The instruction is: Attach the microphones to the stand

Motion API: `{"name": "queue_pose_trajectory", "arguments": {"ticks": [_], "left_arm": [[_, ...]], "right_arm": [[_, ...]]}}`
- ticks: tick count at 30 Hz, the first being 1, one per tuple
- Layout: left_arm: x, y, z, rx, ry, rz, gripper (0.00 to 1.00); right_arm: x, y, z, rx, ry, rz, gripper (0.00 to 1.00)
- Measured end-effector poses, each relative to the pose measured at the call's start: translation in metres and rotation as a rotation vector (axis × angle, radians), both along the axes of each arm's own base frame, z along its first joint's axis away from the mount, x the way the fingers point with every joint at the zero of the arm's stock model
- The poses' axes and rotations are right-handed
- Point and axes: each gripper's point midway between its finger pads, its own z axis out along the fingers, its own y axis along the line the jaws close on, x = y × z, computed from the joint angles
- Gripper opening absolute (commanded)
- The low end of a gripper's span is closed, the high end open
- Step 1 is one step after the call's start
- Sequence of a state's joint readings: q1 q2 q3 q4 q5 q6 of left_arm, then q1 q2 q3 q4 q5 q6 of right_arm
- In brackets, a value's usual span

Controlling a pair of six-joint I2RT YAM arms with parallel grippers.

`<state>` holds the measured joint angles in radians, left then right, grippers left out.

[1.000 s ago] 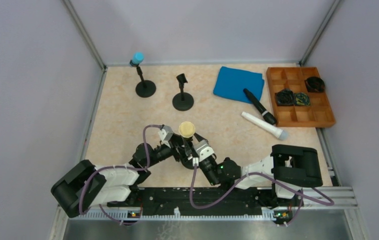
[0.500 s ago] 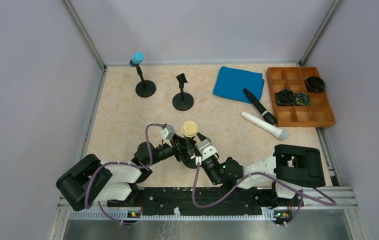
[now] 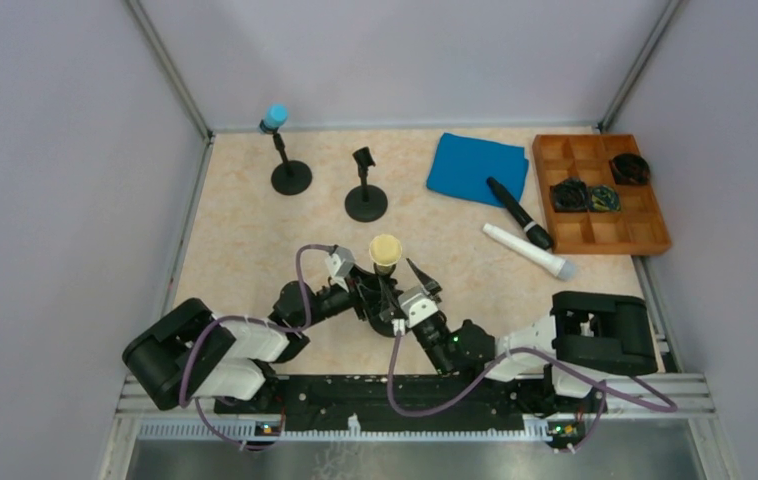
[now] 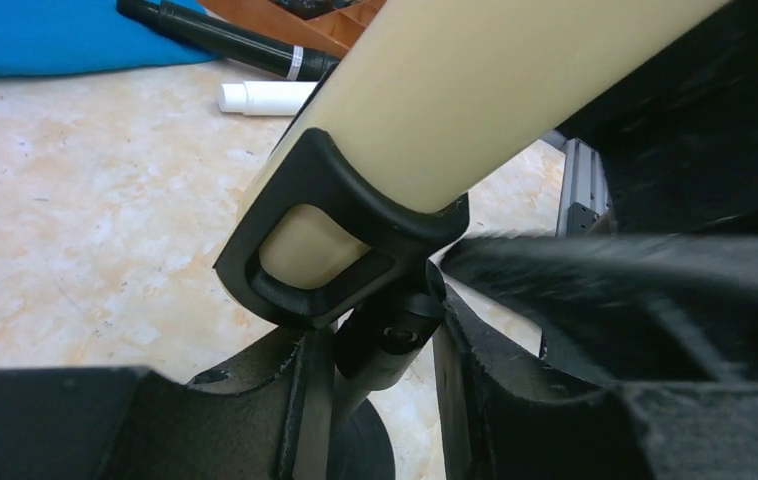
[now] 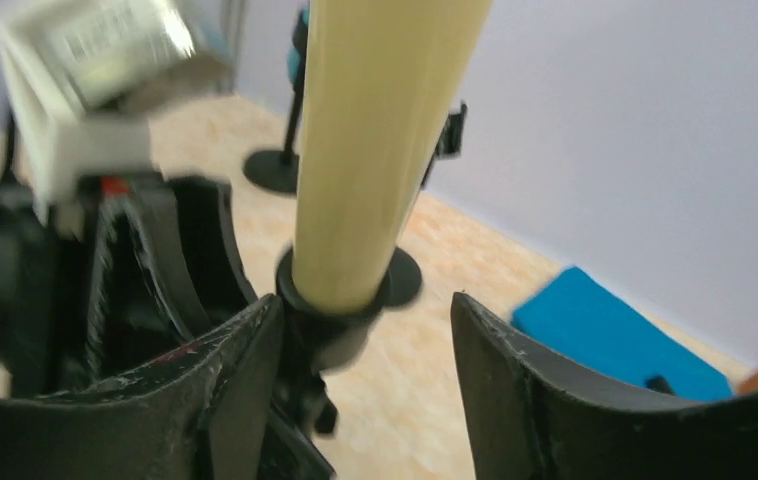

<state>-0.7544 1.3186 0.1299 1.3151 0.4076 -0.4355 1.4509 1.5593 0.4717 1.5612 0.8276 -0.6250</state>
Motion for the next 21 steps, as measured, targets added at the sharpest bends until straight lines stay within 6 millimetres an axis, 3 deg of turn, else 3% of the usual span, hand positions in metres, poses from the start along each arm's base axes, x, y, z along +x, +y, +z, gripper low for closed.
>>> {"name": "queue_pose_trajectory", "arguments": {"ticks": [2,4,6,10,14,17,21], "left_arm": [[0.001,-0.001,0.001,0.004,-0.007,-0.003,0.0],[0.0,-0.003,0.0,0.015,-0.017,-0.019,0.0],[-0.001,-0.005,0.0,0.025,-0.027,-0.034,0.0],[-0.005,-0.008,0.0,0.041,-0.046,-0.068,0.0],[-0.008,-0.011,0.0,0.05,-0.065,-0.1,0.0],[-0.011,-0.015,0.0,0.06,-0.084,-0.139,0.0],[-0.02,-0.023,-0.001,0.074,-0.119,-0.226,0.0]], "right_arm": [[0.002,-0.01,-0.018,-0.074,0.005,-0.028,0.72],[0.002,-0.019,-0.023,-0.112,0.003,-0.048,0.8],[0.001,-0.026,-0.013,-0.097,0.0,-0.04,0.86],[-0.008,-0.037,0.021,-0.009,-0.018,0.025,0.87],[-0.027,-0.032,0.045,-0.009,-0.053,0.19,0.87],[-0.044,-0.029,0.054,-0.043,-0.077,0.356,0.87],[-0.052,-0.035,0.051,-0.106,-0.081,0.496,0.87]]}}
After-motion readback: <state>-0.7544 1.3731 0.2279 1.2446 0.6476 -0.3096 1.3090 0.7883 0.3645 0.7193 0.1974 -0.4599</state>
